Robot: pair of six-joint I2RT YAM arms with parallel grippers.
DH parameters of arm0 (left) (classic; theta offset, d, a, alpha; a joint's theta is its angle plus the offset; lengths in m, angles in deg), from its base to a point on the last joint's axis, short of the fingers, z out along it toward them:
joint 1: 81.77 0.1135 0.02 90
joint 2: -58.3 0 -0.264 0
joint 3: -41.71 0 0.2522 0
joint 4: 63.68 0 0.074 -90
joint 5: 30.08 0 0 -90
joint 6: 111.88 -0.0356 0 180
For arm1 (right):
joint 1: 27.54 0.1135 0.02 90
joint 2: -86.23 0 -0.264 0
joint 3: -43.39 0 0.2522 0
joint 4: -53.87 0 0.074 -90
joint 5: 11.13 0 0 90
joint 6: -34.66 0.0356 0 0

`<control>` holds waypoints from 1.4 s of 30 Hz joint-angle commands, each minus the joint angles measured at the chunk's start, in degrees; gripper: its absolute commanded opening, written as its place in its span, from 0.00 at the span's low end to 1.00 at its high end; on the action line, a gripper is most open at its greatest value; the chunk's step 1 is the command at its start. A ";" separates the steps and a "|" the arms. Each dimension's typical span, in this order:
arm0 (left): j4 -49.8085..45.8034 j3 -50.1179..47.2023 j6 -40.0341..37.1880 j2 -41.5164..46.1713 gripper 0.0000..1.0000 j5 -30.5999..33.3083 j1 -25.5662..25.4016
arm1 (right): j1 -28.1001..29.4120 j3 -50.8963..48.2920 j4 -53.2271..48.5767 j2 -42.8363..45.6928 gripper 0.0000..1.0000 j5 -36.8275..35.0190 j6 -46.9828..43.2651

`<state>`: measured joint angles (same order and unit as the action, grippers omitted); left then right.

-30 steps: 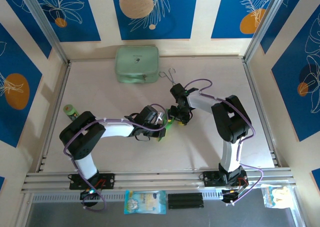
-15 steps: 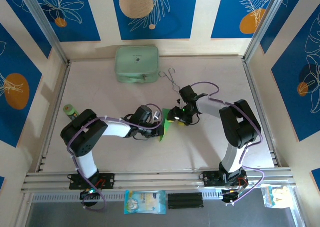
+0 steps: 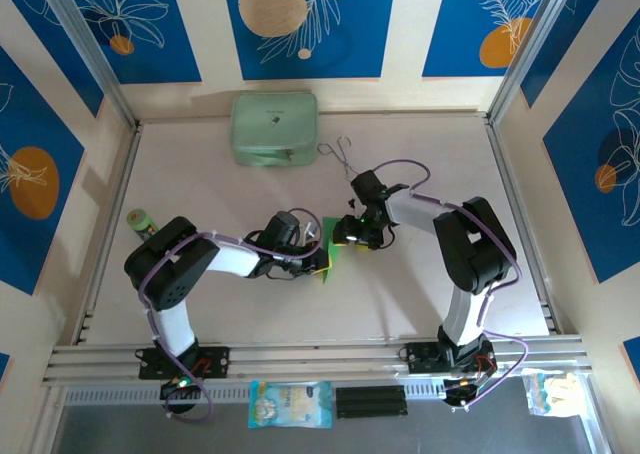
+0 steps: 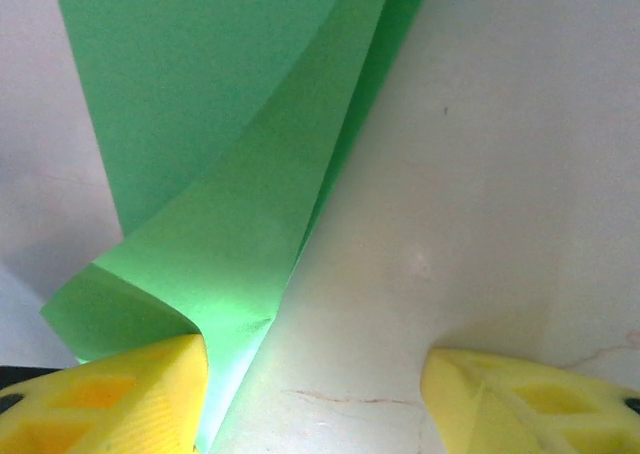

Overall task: Fold a paper plane with a square sheet of paper (pick it up from the middle)
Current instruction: Fold the wing for the fifth time at the center of the table.

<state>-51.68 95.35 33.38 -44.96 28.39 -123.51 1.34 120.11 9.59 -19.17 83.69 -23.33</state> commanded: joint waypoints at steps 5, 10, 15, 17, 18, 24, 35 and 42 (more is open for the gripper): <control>1.23 -0.77 0.04 -0.39 0.13 -0.90 0.60 | 4.64 0.73 4.80 -10.17 0.63 -3.18 3.03; -0.01 -1.36 -0.47 1.37 0.19 0.41 0.52 | 4.95 1.46 4.07 -11.64 0.64 -4.36 5.60; -0.78 -2.48 -0.60 4.01 0.24 2.20 0.56 | 5.09 1.90 3.50 -12.30 0.63 -4.93 6.96; -1.92 -2.63 -1.14 5.35 0.25 3.07 0.52 | 5.15 2.12 3.37 -12.48 0.63 -4.91 7.18; -2.77 -2.63 -1.60 5.89 0.26 3.74 0.44 | 5.13 2.08 3.37 -12.57 0.63 -4.92 7.23; -10.26 -0.94 -7.66 9.70 0.31 10.16 -1.60 | 5.22 2.08 3.19 -12.72 0.64 -4.73 7.76; -19.00 3.01 -17.80 12.87 0.38 26.44 -9.07 | 5.14 2.17 3.43 -13.03 0.63 -3.56 9.23; -17.22 3.52 -21.10 10.49 0.40 27.64 -11.34 | 4.87 2.34 3.46 -13.25 0.63 -2.36 9.91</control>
<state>-68.62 97.33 15.13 -33.38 53.90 -133.98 4.38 126.16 3.14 -23.13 76.50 -13.89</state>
